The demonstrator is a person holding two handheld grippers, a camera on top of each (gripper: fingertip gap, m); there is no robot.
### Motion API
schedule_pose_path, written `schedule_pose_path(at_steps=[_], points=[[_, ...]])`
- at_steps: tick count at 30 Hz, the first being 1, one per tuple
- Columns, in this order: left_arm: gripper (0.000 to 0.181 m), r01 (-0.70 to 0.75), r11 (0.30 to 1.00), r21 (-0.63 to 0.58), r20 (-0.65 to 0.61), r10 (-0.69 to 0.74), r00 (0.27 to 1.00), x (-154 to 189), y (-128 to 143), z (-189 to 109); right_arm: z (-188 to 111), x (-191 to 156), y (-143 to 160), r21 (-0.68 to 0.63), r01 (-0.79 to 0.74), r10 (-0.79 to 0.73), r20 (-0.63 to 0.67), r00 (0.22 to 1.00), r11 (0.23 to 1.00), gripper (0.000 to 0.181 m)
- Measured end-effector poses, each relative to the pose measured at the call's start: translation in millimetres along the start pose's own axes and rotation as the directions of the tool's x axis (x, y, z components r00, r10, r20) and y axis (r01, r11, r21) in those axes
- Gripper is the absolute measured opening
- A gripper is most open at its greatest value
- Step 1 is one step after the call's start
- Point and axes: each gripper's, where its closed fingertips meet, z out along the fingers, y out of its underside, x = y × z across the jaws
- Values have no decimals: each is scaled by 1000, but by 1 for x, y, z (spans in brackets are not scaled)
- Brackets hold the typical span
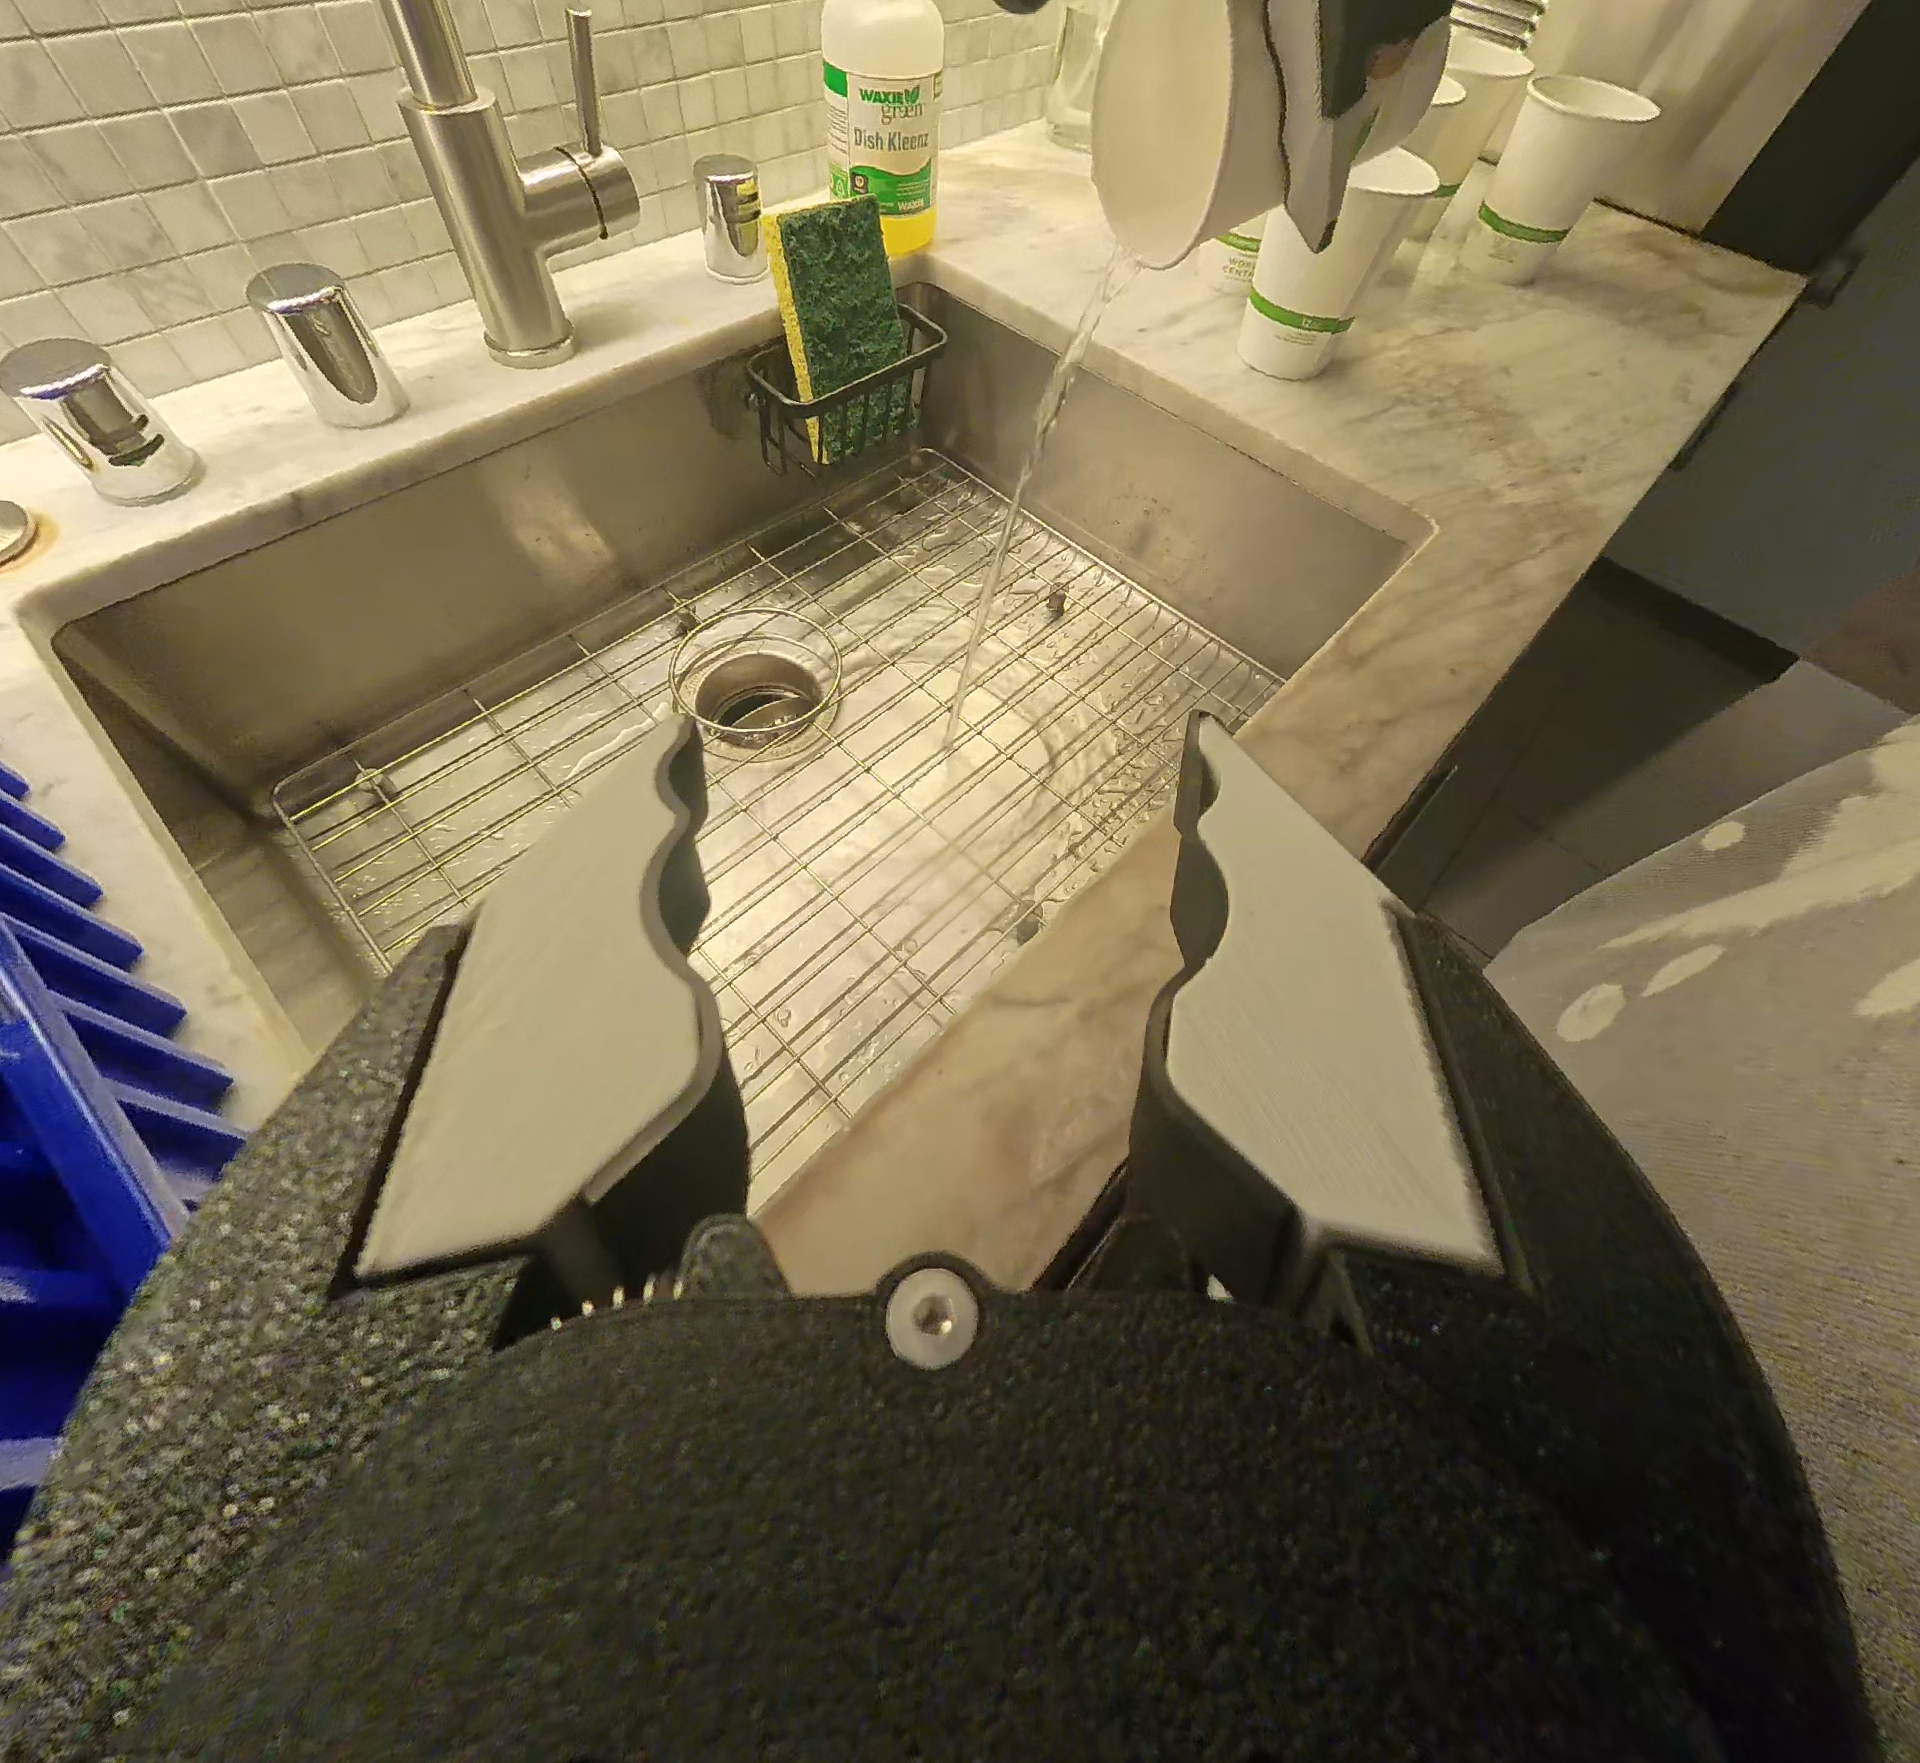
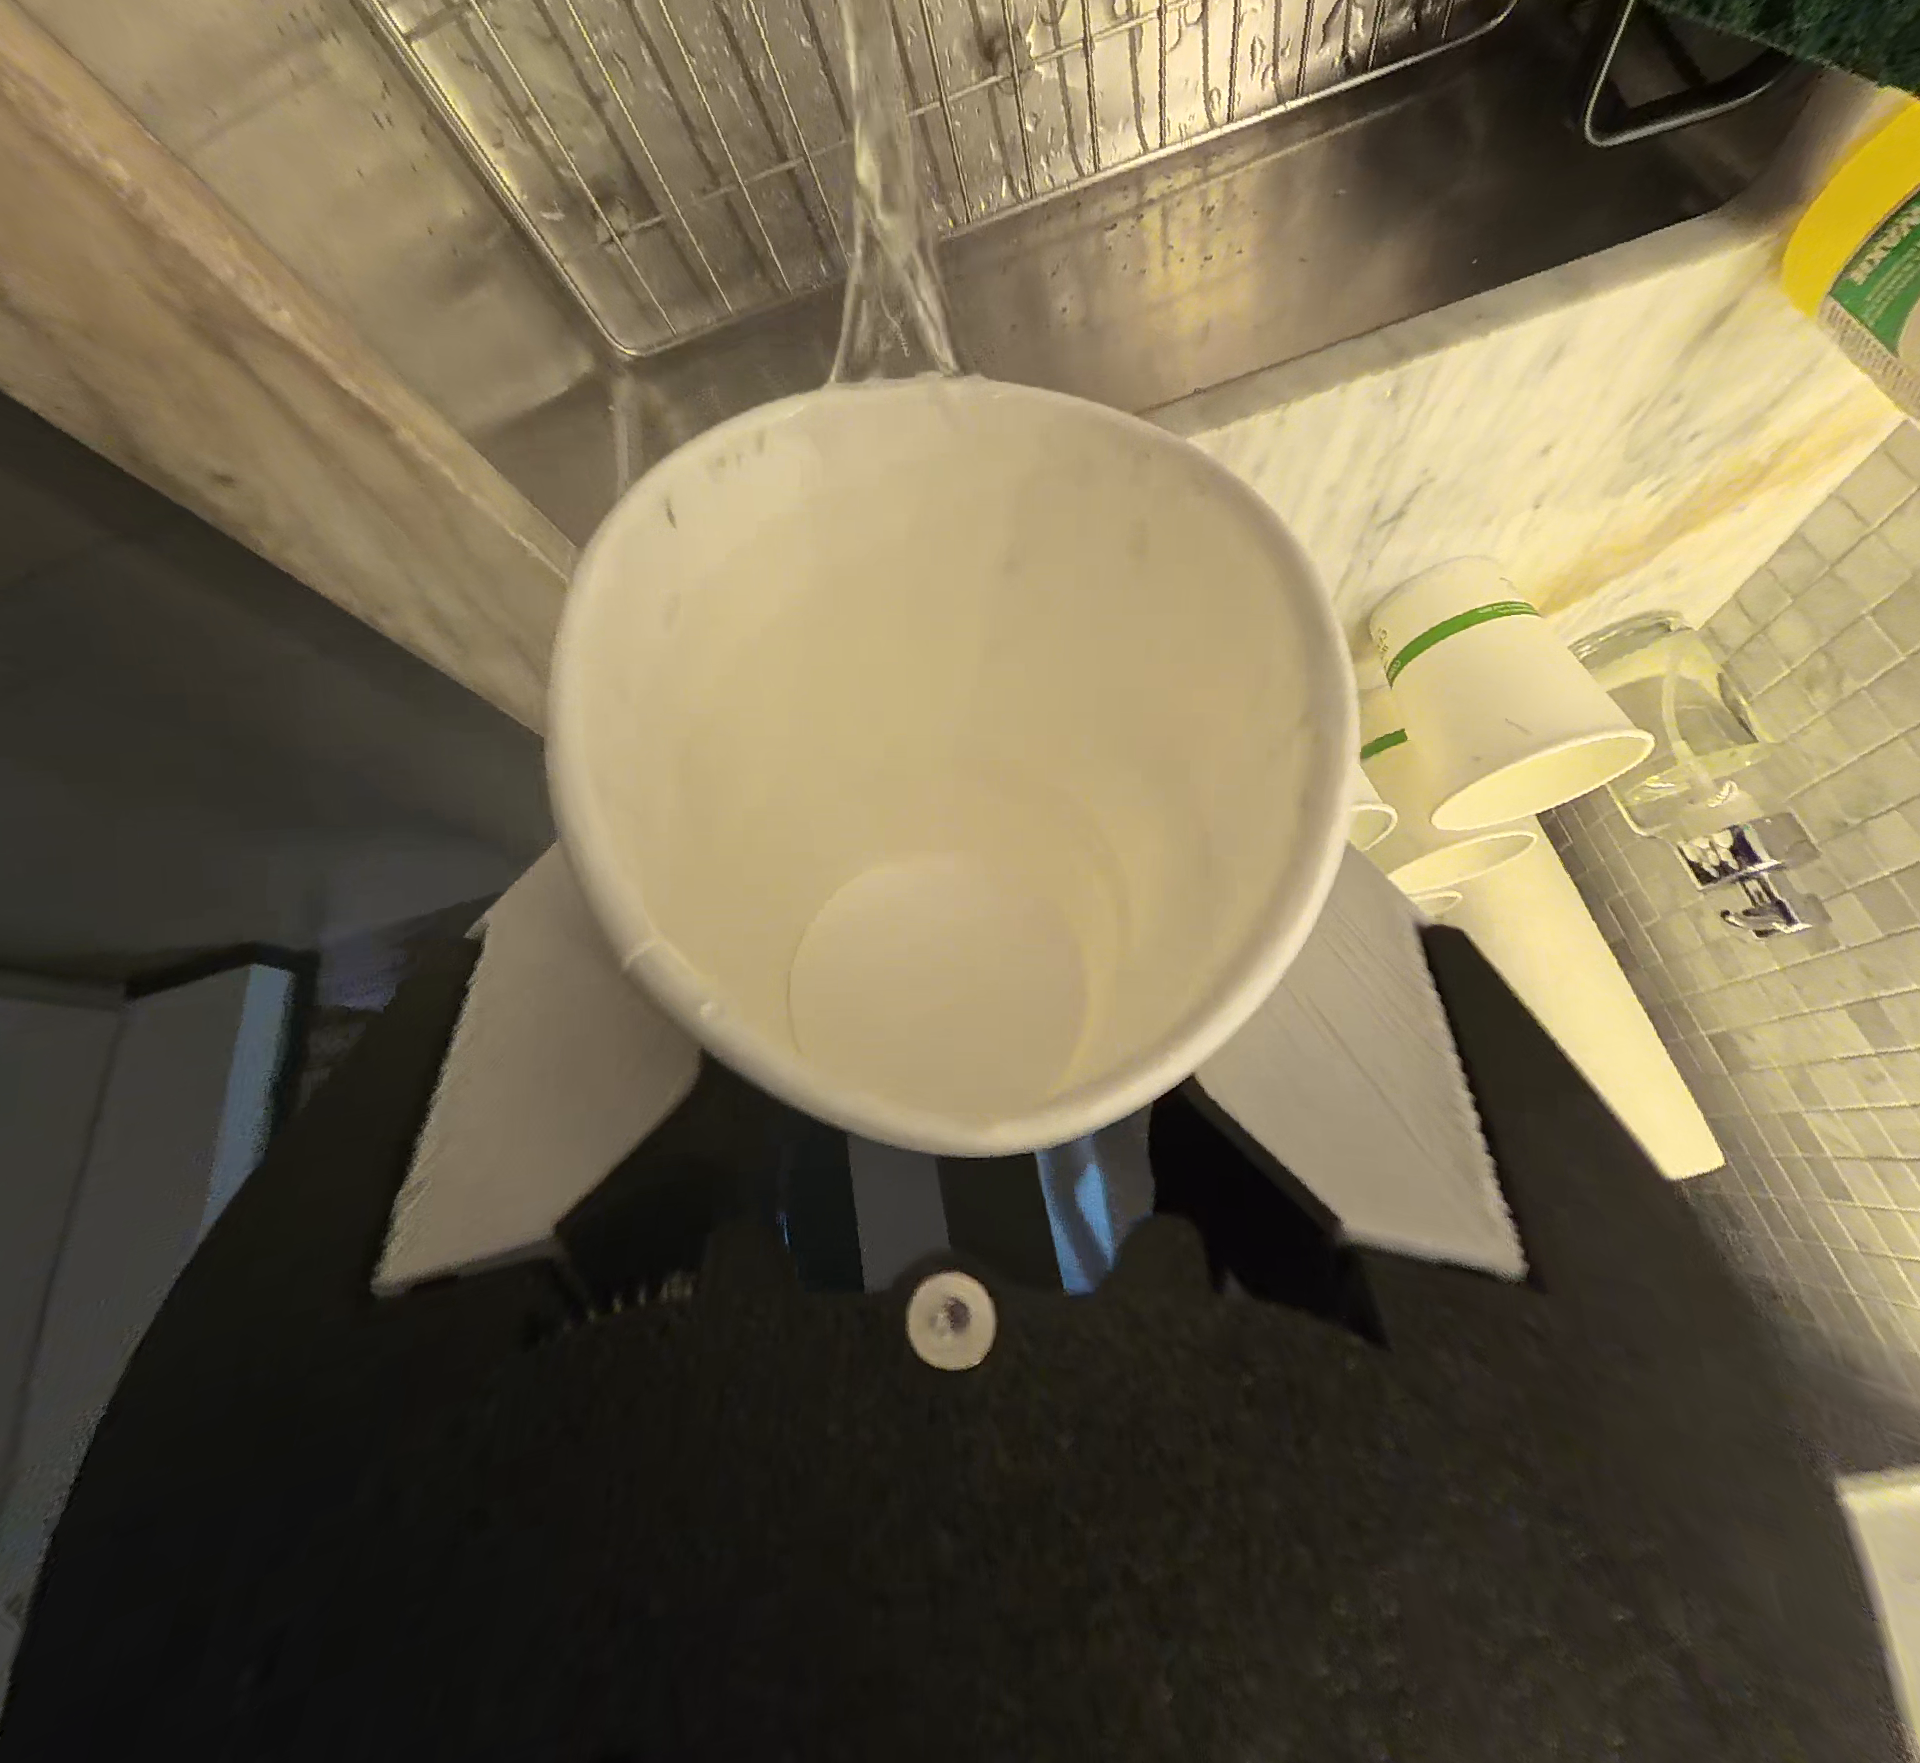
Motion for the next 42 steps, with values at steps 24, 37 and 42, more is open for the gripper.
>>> schedule_pose_path(at_steps=[24,37,42], points=[[90,1,1000,-10,-4,-1,1000,6,2,0,-4,-3,2,78,-54,54,-4,999,996,93],[90,-58,997,-50,-80,54,995,32,-13,29,31,3,42,745,-654,724,376,578,135,97],[90,-79,996,-37,-102,75,992,51,-31,49,77,-1,128,735,-627,829,502,247,-258,99]])
